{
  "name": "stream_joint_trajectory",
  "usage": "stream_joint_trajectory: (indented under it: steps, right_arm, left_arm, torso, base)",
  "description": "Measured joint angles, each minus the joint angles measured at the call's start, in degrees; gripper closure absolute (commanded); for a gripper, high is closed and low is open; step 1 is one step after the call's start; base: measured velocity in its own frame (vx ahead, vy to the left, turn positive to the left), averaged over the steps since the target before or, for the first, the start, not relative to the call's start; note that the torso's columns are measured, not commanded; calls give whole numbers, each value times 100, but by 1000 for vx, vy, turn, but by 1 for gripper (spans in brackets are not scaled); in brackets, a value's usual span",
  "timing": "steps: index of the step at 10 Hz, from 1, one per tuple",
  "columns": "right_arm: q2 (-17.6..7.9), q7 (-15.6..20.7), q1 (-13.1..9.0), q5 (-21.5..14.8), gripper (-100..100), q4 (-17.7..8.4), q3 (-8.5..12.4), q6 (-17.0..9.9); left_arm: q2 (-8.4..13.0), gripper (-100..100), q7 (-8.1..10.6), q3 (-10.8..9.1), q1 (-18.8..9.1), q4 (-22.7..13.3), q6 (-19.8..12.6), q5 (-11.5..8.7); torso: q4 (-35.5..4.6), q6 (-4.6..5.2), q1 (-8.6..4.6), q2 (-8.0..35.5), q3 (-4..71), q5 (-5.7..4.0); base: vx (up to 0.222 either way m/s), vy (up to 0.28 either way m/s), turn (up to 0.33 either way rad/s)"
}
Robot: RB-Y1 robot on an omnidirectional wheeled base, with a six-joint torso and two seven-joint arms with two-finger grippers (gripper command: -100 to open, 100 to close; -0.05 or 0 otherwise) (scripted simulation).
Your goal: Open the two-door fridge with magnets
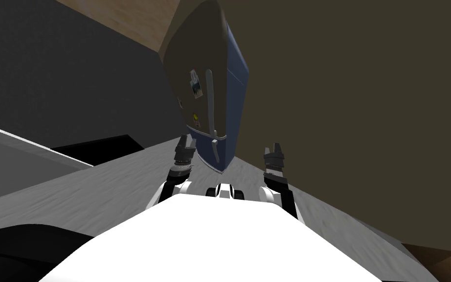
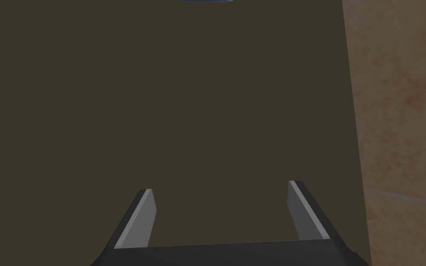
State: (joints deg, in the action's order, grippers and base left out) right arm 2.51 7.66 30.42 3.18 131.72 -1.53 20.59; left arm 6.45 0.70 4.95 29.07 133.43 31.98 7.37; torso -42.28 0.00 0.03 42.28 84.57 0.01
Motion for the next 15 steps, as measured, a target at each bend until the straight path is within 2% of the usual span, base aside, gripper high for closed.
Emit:
stream_joint_trajectory:
  steps: [4,15]
  right_arm:
    - [0,0,1,0,0,0,0,0]
    - [0,0,0,0,0,0,0,0]
  left_arm:
    - [181,-100,-53,96,-177,-513,200,43]
    - [48,-100,-184,305,-606,-1822,753,133]
  torso:
    - [1,-1,0,-4,3,0]
    - [0,0,1,-1,1,0]
  base:
    - [72,54,-73]
    - [50,46,-62]
